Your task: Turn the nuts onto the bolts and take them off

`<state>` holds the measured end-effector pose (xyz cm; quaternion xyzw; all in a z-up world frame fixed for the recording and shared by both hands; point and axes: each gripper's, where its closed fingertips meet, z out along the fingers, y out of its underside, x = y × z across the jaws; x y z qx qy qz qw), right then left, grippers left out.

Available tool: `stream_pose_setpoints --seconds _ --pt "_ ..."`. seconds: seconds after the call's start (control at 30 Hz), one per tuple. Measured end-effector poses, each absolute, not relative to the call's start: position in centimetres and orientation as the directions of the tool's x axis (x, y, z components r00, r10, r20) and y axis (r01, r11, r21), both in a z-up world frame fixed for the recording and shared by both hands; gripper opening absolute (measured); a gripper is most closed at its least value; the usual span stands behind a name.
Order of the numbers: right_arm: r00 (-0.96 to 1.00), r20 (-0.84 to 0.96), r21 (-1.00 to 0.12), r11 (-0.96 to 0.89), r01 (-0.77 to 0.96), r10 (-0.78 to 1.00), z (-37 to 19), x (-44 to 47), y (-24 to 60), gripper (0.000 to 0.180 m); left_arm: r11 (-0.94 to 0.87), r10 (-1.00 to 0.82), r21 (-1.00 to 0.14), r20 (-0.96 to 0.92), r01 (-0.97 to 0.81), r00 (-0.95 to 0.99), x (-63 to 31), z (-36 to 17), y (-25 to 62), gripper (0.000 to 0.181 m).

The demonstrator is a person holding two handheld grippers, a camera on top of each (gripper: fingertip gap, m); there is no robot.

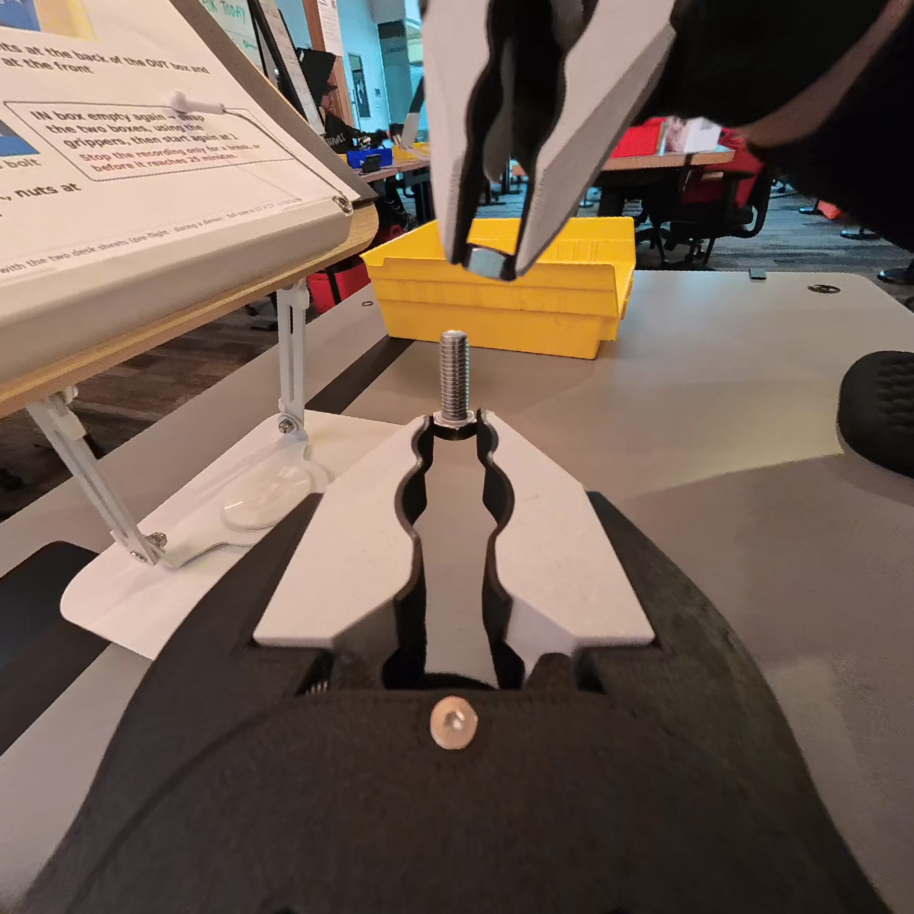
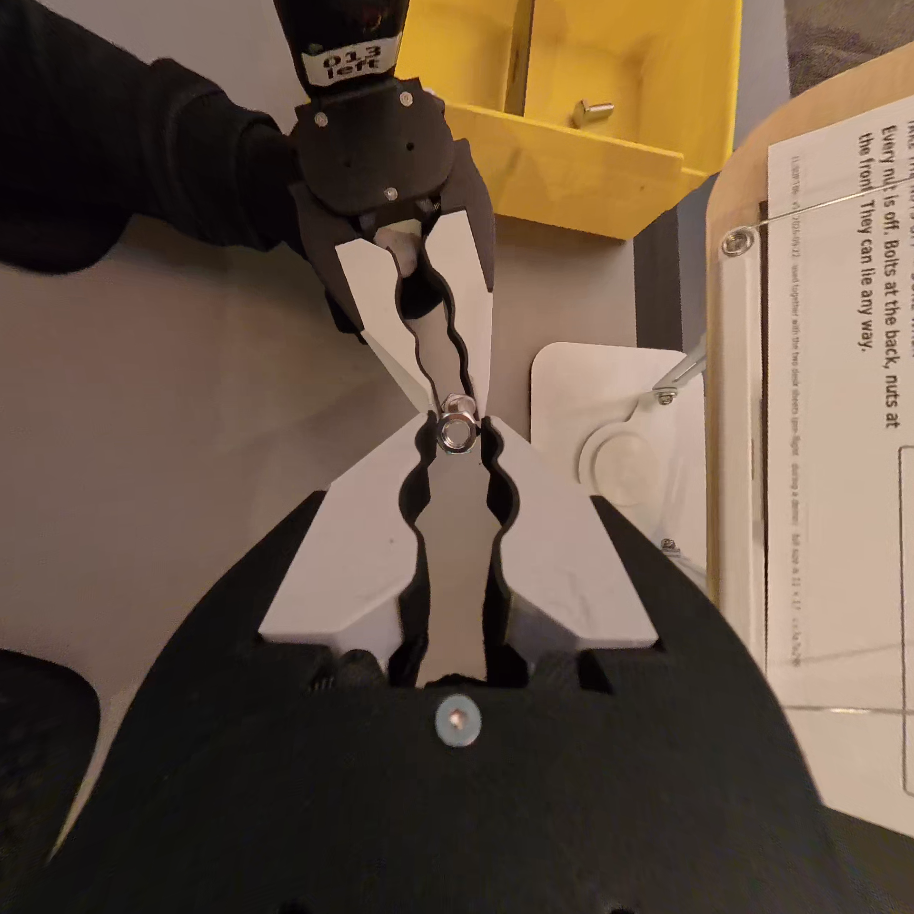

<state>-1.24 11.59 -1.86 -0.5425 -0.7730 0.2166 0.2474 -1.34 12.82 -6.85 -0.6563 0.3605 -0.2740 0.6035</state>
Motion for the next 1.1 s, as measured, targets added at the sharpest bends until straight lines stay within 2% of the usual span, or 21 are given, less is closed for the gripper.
stream_pose_setpoints --seconds 0.03,0.23,0.73,0.97,1.1 --pt "-0.305 0.15 -0.588 0.333 0.737 0.94 -2.1 -1.4 11.6 0.016 -0.012 -0.805 -0.988 -0.08 -0.151 0.588 -1.2 -7.0 12.8 0.015" --pt "-0.361 0.14 -0.538 0.377 0.754 0.922 -3.0 -1.5 11.5 0.016 -0.008 -0.811 -0.984 -0.099 -0.179 0.577 -0.6 -7.4 12.7 0.015" --pt "-0.434 0.095 -0.508 0.419 0.753 0.896 -4.5 -1.4 11.3 0.016 0.01 -0.811 -0.976 -0.135 -0.217 0.569 -0.3 -7.8 12.5 0.015" --pt "-0.55 0.146 -0.474 0.546 0.69 0.822 -4.3 -1.3 11.0 0.015 0.023 -0.812 -0.977 -0.141 -0.211 0.566 -0.2 -7.6 12.3 0.015" --pt "-0.589 0.125 -0.503 0.563 0.656 0.798 -4.0 -1.3 10.8 0.015 0.037 -0.811 -0.978 -0.149 -0.204 0.566 0.0 -7.3 12.2 0.015"
